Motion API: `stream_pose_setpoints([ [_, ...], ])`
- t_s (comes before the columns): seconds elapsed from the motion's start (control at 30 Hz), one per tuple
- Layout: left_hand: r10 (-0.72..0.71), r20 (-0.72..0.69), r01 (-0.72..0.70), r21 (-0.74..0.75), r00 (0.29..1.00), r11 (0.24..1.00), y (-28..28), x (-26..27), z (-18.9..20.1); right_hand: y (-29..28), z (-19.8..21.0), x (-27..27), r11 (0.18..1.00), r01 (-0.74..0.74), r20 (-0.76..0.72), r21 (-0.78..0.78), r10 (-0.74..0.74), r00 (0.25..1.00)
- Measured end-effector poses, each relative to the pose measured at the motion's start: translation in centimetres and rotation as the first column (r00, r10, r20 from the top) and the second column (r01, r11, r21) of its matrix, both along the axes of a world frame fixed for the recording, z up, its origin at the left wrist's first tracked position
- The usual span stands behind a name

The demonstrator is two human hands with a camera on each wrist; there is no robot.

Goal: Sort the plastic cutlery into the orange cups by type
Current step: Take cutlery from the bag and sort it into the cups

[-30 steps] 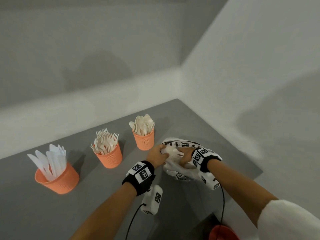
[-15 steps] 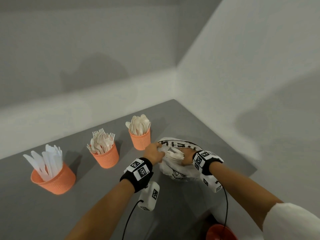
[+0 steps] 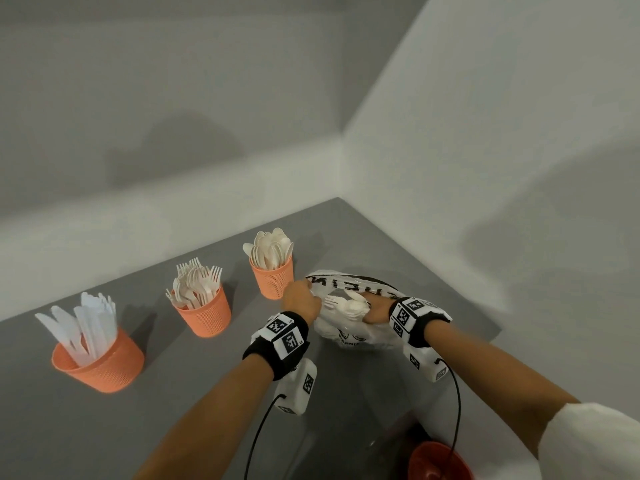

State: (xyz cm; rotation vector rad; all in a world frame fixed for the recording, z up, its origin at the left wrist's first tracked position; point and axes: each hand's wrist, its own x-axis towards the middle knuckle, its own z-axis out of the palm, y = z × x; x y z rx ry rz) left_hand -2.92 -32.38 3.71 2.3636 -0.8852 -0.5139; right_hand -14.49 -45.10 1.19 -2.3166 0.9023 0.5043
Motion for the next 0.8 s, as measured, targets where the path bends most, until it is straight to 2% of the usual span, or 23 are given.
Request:
stream_pose_setpoints([
  [0.1,-0.003,0.063,0.001,0.041,0.998,0.999,0.1,-0.2,-0.2,0.3,1.3,-0.7,0.999,0.01,-0.028,-0.035,-0.011,1.0],
  [0.2,-0.07,0.034,0.067,0.086,0.997,0.994,0.1,-0.4,-0.1,0.4,1.6,-0.6,1.0,-0.012,0.034,0.025,0.011,0.999],
  [0.3,-0.107,-0.155,0.112,0.026,0.982,0.993,0.2,-0.2,0.1,0.8,1.5,-0.3,0.996,-0.001,0.144,0.09,-0.012,0.989],
  [0.37,-0.063,-0.322,0.041,-0.076,0.945,0.996,0.3,0.1,0.3,1.4,1.7,-0.1,0.994,-0.017,0.238,0.106,-0.009,0.971],
  [0.43,-0.021,-0.429,-0.051,-0.156,0.903,0.986,0.3,0.2,0.5,1.8,1.9,0.0,0.99,-0.019,0.332,0.14,-0.028,0.943],
  [0.57,-0.005,-0.538,-0.124,-0.202,0.843,0.972,0.2,0.1,0.5,1.7,2.2,0.1,0.98,0.057,0.378,0.193,-0.127,0.917],
  [0.67,-0.009,-0.603,-0.159,-0.224,0.798,0.962,0.4,-0.1,0.5,1.8,2.5,0.3,0.975,0.034,0.446,0.221,-0.132,0.885],
  [0.8,-0.06,-0.682,-0.153,-0.248,0.729,0.957,1.1,-0.4,0.8,2.1,5.1,1.2,0.951,0.032,0.526,0.308,-0.198,0.827],
])
